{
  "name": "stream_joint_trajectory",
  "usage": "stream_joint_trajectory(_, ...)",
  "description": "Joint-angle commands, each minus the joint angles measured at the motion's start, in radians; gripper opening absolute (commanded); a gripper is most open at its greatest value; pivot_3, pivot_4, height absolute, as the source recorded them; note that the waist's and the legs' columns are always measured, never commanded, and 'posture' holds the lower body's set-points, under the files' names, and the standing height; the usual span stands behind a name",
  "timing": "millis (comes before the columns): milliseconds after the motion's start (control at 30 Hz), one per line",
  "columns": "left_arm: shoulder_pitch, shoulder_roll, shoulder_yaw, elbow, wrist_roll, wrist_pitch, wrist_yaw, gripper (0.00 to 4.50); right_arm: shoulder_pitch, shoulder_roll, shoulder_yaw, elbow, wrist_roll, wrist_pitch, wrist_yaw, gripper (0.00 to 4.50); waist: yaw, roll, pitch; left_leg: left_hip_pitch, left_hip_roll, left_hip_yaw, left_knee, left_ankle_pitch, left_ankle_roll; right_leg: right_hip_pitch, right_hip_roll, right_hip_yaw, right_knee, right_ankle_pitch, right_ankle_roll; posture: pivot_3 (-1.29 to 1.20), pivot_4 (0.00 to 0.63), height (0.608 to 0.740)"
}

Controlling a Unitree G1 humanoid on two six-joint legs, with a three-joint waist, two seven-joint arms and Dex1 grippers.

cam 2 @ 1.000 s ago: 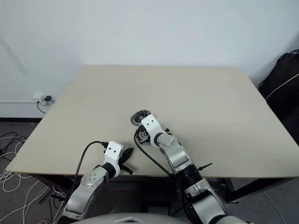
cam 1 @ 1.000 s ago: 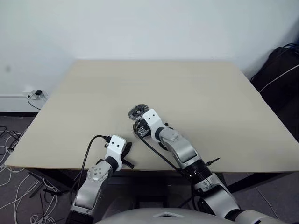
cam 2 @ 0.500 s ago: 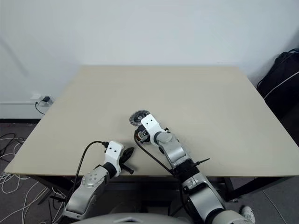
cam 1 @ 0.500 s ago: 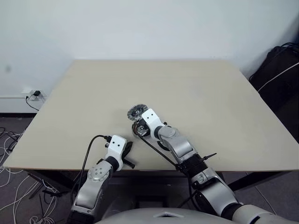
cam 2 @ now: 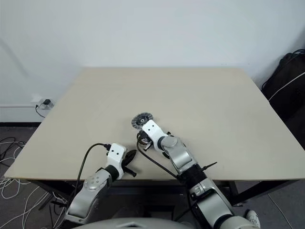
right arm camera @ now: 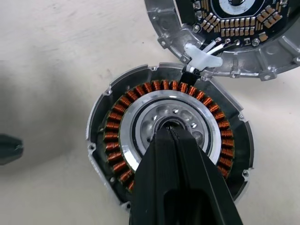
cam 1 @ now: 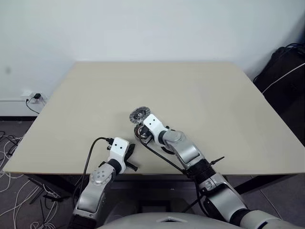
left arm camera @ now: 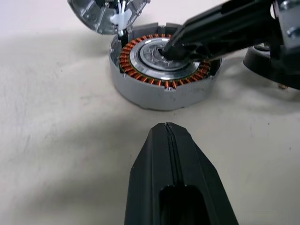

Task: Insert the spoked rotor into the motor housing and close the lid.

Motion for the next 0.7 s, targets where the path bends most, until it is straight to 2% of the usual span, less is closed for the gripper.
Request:
stream_joint_trajectory(33,-0.017,0.003,-0.005,-0.025,0.002,-0.012,-0.005,0.0,0.011,-0.003,0.014,-0.043,-0.002,0.003,0.02,0.05,0.0,0.0,0.0,0.0,0.0,0.0,0.0,0.0,0.0,0.0,0.0,0.0,0.0,0.0,0.0,0.0,0.0,0.74)
stream_joint_trajectory(433,-0.017,0.006,-0.005,-0.026,0.001,-0.008,-0.013,0.0,0.009,0.049,-0.066,-0.017,0.0,-0.073,-0.111,0.05,0.001,0.0,0.0,0.0,0.0,0.0,0.0,0.0,0.0,0.0,0.0,0.0,0.0,0.0,0.0,0.0,0.0,0.74)
stream_joint_trajectory(700,-0.009,0.005,-0.004,-0.036,0.001,-0.005,-0.011,0.0,-0.004,0.071,-0.057,0.02,-0.002,-0.094,-0.112,0.05,0.0,0.0,0.0,0.0,0.0,0.0,0.0,0.0,0.0,0.0,0.0,0.0,0.0,0.0,0.0,0.0,0.0,0.74)
